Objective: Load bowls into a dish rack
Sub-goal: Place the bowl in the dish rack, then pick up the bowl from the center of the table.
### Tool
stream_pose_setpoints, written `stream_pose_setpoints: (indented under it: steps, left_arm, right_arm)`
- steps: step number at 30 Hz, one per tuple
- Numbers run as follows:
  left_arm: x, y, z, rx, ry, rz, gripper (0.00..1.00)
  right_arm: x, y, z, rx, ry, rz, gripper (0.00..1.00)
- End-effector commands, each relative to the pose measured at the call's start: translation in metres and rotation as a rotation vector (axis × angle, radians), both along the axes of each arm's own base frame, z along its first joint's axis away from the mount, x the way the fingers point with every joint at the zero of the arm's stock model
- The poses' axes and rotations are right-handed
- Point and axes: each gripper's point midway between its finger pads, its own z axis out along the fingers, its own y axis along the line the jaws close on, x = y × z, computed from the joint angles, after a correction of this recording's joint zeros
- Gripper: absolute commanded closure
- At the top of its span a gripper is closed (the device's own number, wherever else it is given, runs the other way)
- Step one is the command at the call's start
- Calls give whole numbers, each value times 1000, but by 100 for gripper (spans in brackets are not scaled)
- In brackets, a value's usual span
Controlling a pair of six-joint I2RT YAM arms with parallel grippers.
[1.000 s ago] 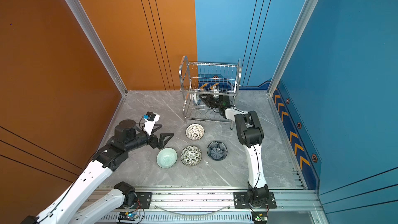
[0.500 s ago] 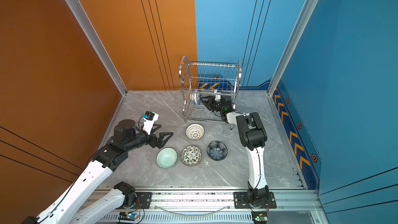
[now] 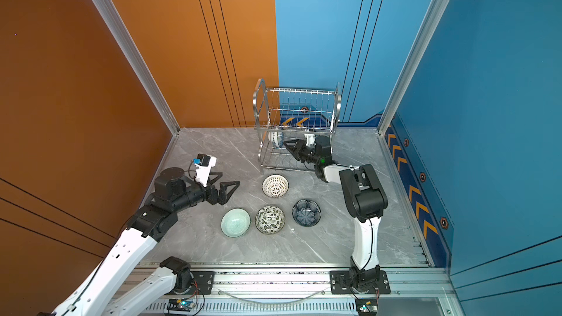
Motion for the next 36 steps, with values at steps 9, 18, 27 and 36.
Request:
stream_pose_setpoints:
  steps: [9,18,27,36]
  left_arm:
    - [-1,18,-5,80,-25,95,2]
    - [-6,48,-5,106,33,291,2]
    - [-24,64,-2,59,111,372,2]
    - [-52,63,-30,17,409,407,2]
  right_arm:
    - [-39,17,20,21,-52,67,59]
    - [-78,21,25,-88,-104,63,55]
    - [-122,16,29,-195,-163,45,41]
    - [-196,24,26,-700,-404,88,28]
